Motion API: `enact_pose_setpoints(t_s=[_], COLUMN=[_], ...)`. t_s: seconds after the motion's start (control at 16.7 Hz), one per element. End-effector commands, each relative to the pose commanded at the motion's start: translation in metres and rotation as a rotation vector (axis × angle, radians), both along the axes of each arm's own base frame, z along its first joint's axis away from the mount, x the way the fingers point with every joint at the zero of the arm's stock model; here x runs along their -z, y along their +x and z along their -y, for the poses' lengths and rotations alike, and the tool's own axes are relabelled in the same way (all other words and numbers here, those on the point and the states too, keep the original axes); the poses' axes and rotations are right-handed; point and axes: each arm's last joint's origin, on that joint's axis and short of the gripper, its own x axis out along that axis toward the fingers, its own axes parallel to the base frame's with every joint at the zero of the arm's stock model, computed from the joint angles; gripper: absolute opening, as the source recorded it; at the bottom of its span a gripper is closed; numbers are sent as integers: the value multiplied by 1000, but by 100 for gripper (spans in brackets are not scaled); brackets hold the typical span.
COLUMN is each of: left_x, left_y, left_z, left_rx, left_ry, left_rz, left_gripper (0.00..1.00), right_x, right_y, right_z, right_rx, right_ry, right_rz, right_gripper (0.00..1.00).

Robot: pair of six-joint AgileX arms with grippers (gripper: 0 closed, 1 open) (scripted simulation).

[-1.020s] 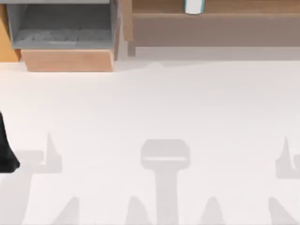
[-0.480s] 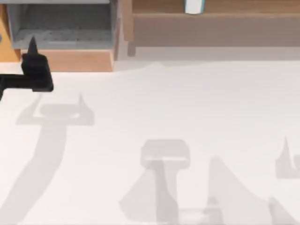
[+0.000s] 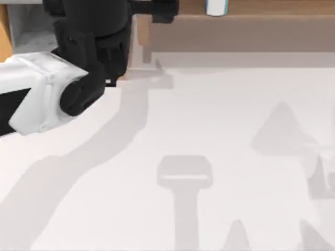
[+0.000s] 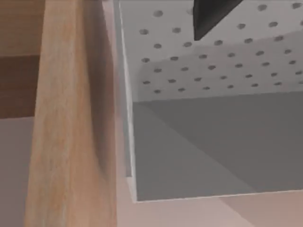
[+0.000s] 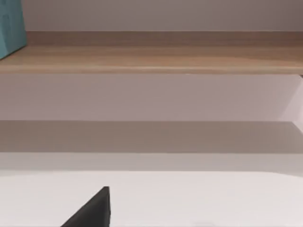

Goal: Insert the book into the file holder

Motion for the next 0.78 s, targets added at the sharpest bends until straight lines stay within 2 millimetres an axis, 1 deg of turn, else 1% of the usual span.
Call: enact_pose_setpoints(t_s=[0.12, 0.24, 0.42, 0.6, 0.78], left_x=[10, 23, 44, 61, 72], left_y=[24, 43, 65, 81, 92], left_z=[39, 73, 114, 141, 158], left_rx=[-1, -2, -5, -7, -8], left_ry=[-4, -13, -32, -54, -73], left_rz=[9, 20, 36, 52, 66], left_gripper=[100, 100, 100, 100, 100], right_x=[0, 0, 0, 0, 0], right_y=[0, 0, 0, 0, 0], right_z=[0, 0, 0, 0, 0], right_rx=[0, 0, 0, 0, 0], right_ry=[0, 0, 0, 0, 0], right_rz=[0, 0, 0, 0, 0], right_gripper=[100, 100, 100, 100, 100])
